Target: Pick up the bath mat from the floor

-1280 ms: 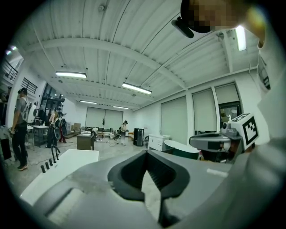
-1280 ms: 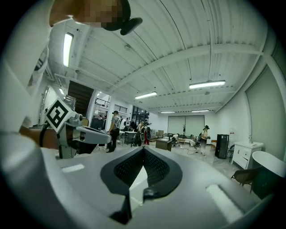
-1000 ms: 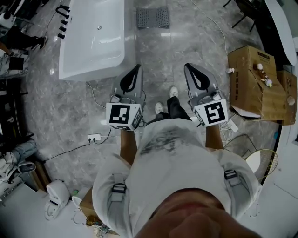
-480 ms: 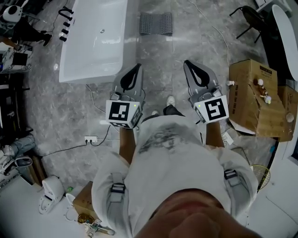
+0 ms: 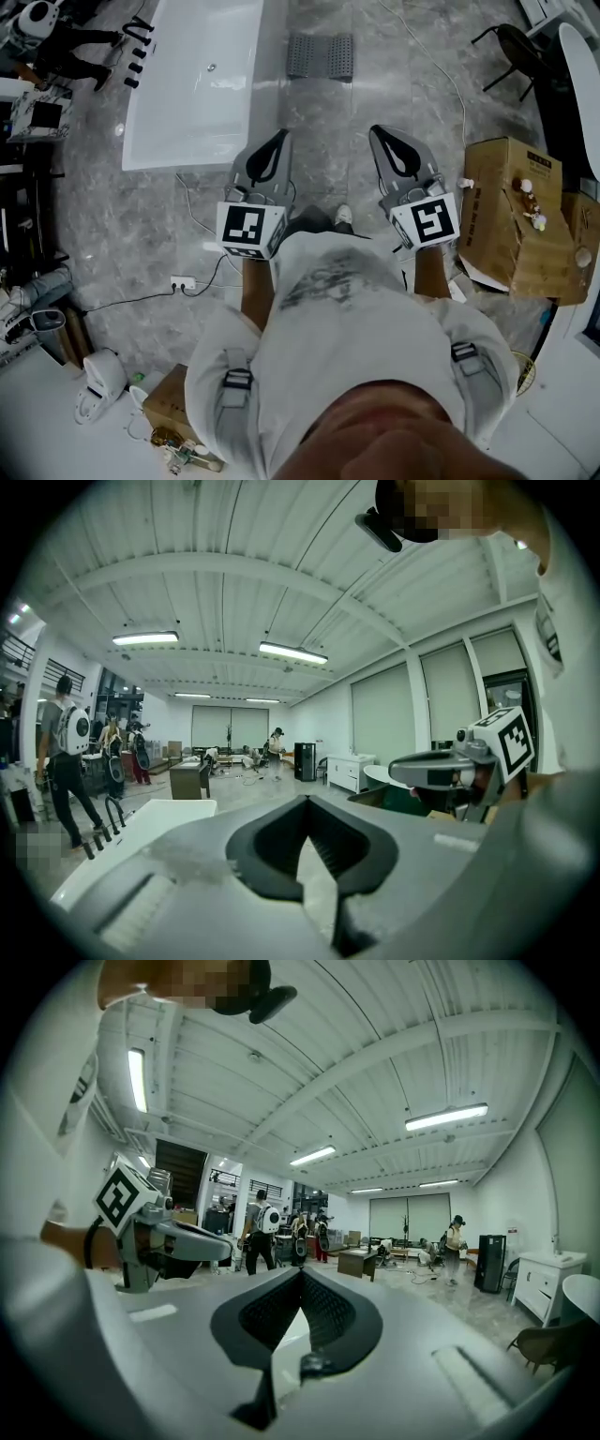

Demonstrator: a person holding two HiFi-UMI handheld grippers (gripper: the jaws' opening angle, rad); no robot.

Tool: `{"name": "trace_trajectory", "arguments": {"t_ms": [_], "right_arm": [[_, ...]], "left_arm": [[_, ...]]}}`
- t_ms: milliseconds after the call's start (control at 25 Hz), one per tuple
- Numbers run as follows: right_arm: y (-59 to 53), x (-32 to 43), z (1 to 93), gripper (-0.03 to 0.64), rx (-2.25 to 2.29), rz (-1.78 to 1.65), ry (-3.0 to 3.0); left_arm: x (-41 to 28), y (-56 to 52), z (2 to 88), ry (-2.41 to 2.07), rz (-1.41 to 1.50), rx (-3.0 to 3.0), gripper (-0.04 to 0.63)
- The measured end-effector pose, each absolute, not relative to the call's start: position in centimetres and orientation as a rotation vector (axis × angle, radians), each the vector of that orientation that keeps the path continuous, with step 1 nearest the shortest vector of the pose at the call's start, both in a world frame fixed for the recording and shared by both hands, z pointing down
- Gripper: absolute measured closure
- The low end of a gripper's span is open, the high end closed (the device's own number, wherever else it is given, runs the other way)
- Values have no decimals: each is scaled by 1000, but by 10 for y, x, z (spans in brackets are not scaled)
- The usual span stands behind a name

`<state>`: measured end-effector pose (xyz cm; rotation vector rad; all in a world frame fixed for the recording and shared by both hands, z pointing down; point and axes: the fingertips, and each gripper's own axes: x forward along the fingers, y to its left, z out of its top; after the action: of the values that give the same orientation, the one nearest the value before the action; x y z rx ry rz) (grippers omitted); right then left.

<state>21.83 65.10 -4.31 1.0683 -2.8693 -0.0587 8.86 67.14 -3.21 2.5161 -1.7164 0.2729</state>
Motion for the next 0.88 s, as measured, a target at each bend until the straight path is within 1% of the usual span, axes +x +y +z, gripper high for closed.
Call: {"name": "trace_trajectory", "arguments": {"t_ms": [400, 880], "right_arm": [[584, 180, -35, 615, 1098, -57, -2838], [494, 114, -33, 615, 1141, -38, -2768]], "left_arm": [[51, 607, -21, -1692, 290, 2526, 594], [-25, 503, -20, -1638, 279, 2571, 594]]}}
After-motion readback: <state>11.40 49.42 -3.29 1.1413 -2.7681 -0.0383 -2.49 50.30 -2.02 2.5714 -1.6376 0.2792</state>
